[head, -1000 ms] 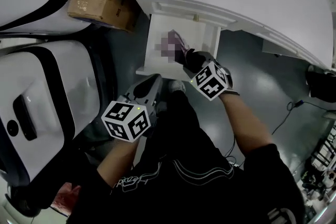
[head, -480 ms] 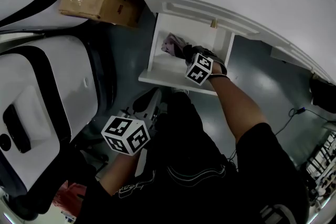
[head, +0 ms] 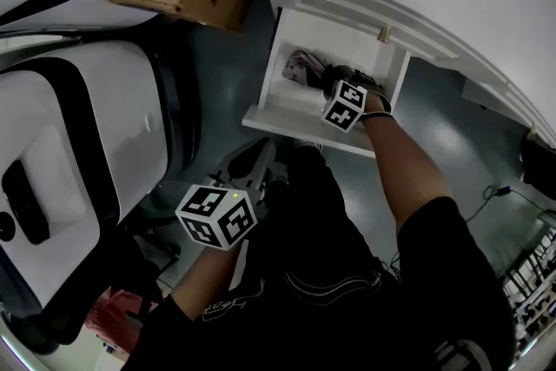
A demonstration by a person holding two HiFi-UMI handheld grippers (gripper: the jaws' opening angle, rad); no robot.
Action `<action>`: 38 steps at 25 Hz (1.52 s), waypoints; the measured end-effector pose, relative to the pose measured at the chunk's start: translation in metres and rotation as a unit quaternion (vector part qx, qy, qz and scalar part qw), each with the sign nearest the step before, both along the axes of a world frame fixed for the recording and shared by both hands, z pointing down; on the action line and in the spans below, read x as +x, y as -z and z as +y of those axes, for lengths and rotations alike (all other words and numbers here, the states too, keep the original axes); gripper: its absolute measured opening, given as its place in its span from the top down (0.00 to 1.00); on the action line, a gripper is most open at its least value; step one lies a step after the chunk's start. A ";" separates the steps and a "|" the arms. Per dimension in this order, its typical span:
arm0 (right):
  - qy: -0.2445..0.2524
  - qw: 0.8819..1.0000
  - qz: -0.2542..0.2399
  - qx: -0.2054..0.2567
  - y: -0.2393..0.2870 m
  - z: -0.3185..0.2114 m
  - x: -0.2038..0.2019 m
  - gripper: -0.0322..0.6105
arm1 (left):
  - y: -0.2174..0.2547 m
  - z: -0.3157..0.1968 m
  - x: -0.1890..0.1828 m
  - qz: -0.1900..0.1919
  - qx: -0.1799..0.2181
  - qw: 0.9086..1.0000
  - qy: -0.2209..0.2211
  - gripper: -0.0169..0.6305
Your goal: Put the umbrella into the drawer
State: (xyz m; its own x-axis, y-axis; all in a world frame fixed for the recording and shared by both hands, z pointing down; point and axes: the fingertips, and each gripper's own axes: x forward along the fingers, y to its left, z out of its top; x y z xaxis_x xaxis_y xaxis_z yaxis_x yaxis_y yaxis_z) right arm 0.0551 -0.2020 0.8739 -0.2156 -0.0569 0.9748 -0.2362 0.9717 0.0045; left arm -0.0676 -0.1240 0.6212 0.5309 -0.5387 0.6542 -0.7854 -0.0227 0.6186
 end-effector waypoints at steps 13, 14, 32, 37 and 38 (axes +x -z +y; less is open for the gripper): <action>-0.123 0.991 -0.046 0.026 0.124 -0.002 0.025 0.54 | 0.054 0.005 0.003 0.002 0.014 1.000 -0.022 0.95; -0.135 0.988 -0.062 0.028 0.145 0.001 0.025 0.54 | 0.065 0.007 0.005 0.001 0.018 0.999 -0.029 0.95; -0.338 0.792 -0.505 0.057 0.593 0.147 -0.001 0.76 | 0.347 0.071 0.039 0.058 0.220 0.957 -0.178 0.95; -0.289 0.762 -0.574 0.082 0.665 0.198 -0.001 0.85 | 0.412 0.107 0.041 0.040 0.291 0.931 -0.217 0.95; -0.283 0.756 -0.584 0.084 0.675 0.205 -0.001 0.86 | 0.422 0.114 0.042 0.037 0.302 0.926 -0.222 0.95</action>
State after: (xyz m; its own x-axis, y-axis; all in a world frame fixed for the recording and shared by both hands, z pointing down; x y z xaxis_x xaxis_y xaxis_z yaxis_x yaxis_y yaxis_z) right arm 0.0543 0.0030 0.1989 -0.8186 -0.5642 0.1073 -0.5525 0.7226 -0.4155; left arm -0.0253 -0.0102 0.1996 0.8194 -0.5124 0.2571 -0.5713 -0.6929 0.4400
